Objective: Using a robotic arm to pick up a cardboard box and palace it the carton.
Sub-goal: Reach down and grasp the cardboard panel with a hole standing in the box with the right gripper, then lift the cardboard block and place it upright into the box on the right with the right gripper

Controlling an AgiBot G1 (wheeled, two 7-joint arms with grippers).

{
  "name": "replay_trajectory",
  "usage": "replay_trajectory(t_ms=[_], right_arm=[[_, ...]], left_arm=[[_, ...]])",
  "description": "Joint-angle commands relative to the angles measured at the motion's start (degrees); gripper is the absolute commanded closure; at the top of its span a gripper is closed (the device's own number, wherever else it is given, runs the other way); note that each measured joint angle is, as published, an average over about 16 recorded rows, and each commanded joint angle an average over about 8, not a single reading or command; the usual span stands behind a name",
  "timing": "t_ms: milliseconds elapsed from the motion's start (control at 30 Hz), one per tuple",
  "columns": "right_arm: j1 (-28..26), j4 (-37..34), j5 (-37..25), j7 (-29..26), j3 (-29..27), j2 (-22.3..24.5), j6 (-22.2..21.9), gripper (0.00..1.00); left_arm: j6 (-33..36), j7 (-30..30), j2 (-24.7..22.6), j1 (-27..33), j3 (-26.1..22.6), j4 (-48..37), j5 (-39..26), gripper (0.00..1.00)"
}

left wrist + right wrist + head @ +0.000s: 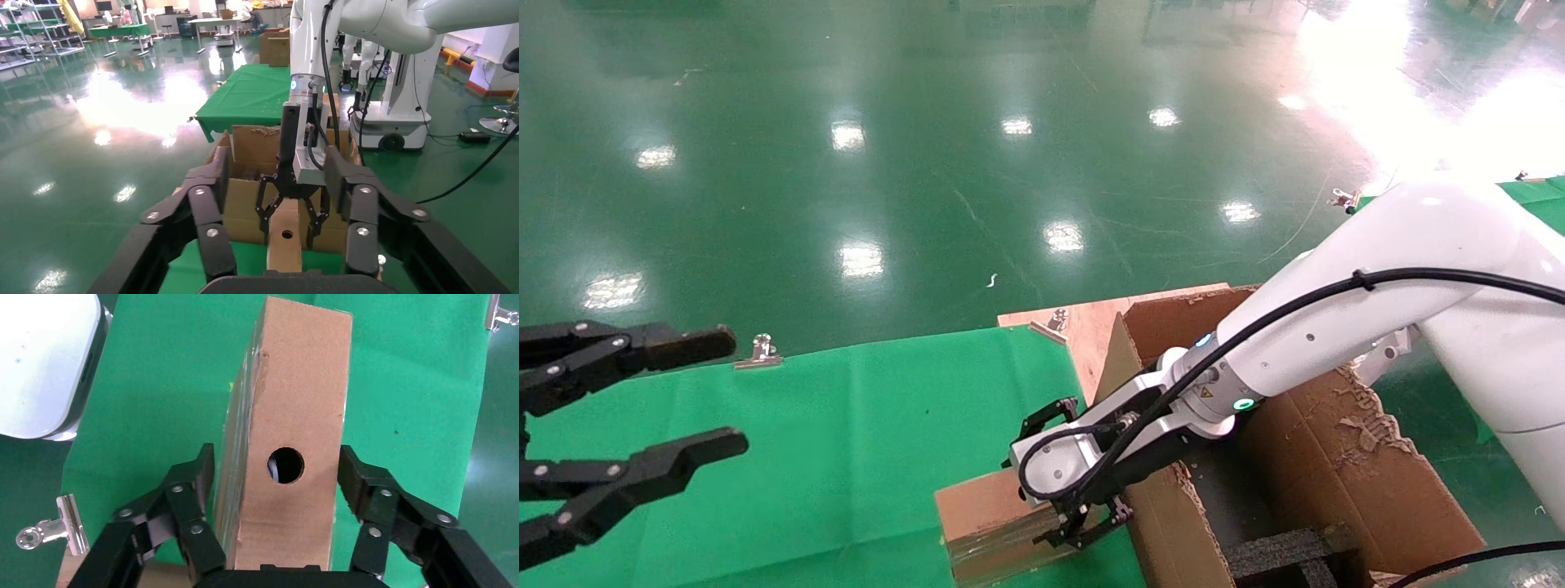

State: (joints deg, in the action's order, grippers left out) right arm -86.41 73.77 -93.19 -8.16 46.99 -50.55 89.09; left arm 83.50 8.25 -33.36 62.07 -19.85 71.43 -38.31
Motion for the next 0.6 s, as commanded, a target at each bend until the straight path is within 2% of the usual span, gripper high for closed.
replay_trajectory(t_ms=[33, 600], right_arm=[[0.0, 0.0, 0.0, 0.0, 0.0, 0.0, 0.0, 1.0], [-0.9, -0.3, 1.9, -0.2, -0.7, 0.8, 0.1, 1.0]], left_arm=[[0.0, 0.0, 0.0, 0.0, 0.0, 0.0, 0.0, 0.0], [0.0, 0.0, 0.0, 0.0, 0.0, 0.0, 0.0, 0.0]])
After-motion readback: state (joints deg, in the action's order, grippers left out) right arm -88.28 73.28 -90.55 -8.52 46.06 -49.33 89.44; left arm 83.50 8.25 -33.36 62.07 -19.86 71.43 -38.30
